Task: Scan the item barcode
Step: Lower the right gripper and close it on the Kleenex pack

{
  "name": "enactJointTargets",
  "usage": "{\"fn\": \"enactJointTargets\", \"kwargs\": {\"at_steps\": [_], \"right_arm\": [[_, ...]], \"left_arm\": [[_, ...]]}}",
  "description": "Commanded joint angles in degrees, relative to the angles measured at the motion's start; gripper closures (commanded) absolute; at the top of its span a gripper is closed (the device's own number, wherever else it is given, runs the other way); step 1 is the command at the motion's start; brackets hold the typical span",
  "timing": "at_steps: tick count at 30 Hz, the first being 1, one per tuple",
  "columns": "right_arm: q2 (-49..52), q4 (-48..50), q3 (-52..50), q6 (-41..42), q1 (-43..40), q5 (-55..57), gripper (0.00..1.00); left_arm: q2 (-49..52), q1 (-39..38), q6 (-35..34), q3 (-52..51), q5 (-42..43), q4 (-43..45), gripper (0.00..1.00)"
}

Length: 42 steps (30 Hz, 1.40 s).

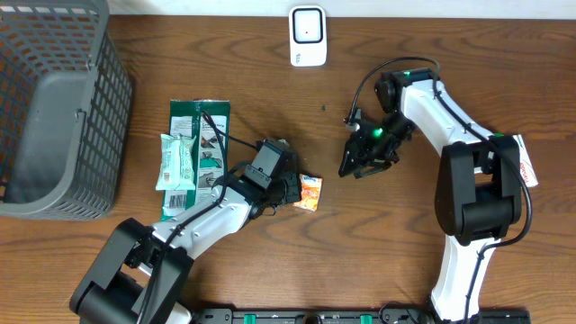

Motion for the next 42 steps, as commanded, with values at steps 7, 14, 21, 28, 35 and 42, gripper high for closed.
{"fn": "enactJointTargets", "kwargs": {"at_steps": [7, 14, 21, 28, 35, 42], "right_arm": [[0.24, 5.40, -6.10, -2.08, 2.32, -8.85, 0.61], [0.24, 8.92, -8.83, -2.05, 3.15, -11.76, 0.62], [0.24, 14.27, -9.77, -1.75, 5.95, -13.66, 0.72], [0.24, 21.75, -10.14, 5.66, 7.76, -9.62, 0.75], [0.11, 26.53, -10.73, 9.16, 10.86, -4.42, 0.75], [-4.17, 24.52, -10.69, 9.11, 9.94, -4.35, 0.67]], "left_arm": [[0.42, 1.62, 1.51, 3.04, -0.63, -2.36, 0.92], [0.46, 1.53, 2.14, 3.37, 0.68, -4.13, 0.92], [0.55, 1.55, 3.21, 3.34, -5.57, -5.09, 0.92], [0.87, 1.22, 3.19, 2.47, -5.09, -5.57, 0.92], [0.87, 0.90, 3.19, 2.10, -4.85, -5.79, 0.92], [0.87, 0.90, 3.21, 2.10, -4.90, -5.77, 0.92]]}}
